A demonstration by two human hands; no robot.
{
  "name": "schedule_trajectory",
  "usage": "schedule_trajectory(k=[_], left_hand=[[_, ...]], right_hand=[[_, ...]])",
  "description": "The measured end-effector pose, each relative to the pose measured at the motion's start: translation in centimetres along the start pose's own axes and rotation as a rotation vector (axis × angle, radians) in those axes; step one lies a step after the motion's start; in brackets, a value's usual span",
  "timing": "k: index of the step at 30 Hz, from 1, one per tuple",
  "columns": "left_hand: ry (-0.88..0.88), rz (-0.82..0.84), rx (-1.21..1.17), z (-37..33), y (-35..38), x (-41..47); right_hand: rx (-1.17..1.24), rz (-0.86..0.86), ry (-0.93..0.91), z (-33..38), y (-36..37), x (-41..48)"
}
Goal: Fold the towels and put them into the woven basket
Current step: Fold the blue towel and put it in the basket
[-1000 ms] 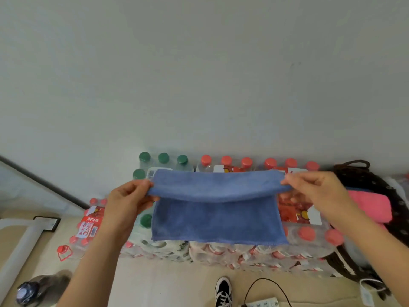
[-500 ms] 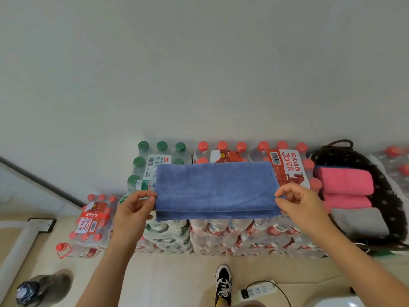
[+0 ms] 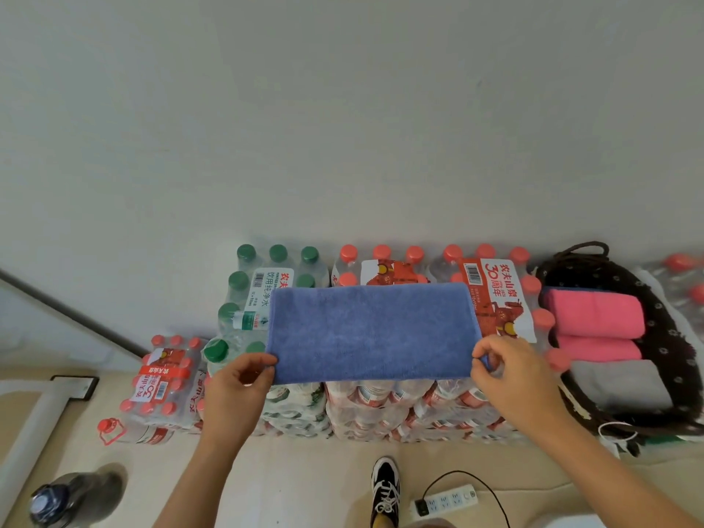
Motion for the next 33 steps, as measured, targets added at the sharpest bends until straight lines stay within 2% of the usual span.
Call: schedule_trajectory(k=[4, 7, 11, 13, 15, 20, 22, 25, 30, 33], left_hand=[[0.18, -0.048, 0.305, -1.6, -0.4, 0.8], [0.314, -0.047, 0.418, -4.1, 0.7, 2.5], [0.572, 0.201, 0.585, -7.2, 4.3, 6.0], [0.559, 0.342, 0.755, -8.1, 5.5, 7.6], [0.444, 0.458, 0.904, -8.5, 6.2, 9.0], [0.346, 0.598, 1.055, -8.9, 6.1, 11.5], [0.308, 0.681, 1.006, -8.8, 5.7, 12.0], [0.246, 0.724, 0.768, -8.2, 4.3, 12.8], [0.048, 0.536, 0.291, -6.9, 1.7, 13.3], [-0.064, 0.468, 0.109, -6.2, 0.9, 13.5]], right_hand=[[-0.082, 0.002, 0.044, 0.5, -0.9, 1.5], [-0.044, 0.121, 0.044, 1.3, -1.1, 4.0], [-0.088, 0.308, -0.006, 2.9, -0.4, 8.5], [-0.102, 0.414, 0.02, 3.1, 0.0, 10.7], [-0.096, 0.517, 0.043, 2.9, 0.2, 12.4], [-0.21, 0.65, -0.039, 3.0, 0.4, 14.4], [-0.232, 0.689, -0.059, 3.2, 0.4, 14.7], [-0.215, 0.713, -0.047, 3.3, 0.2, 14.9], [0.058, 0.699, 0.061, 2.4, -0.3, 15.7], [0.177, 0.726, 0.096, 2.0, -0.6, 16.2]])
Point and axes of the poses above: each hand's wrist, its own x-axis towards the middle knuckle, its own y-axis out of the palm, z = x × y, the point moved 3 cm from there along x, towards the middle knuckle, and after that the axes turned 5 degrees about y, right-handed, at the moved point
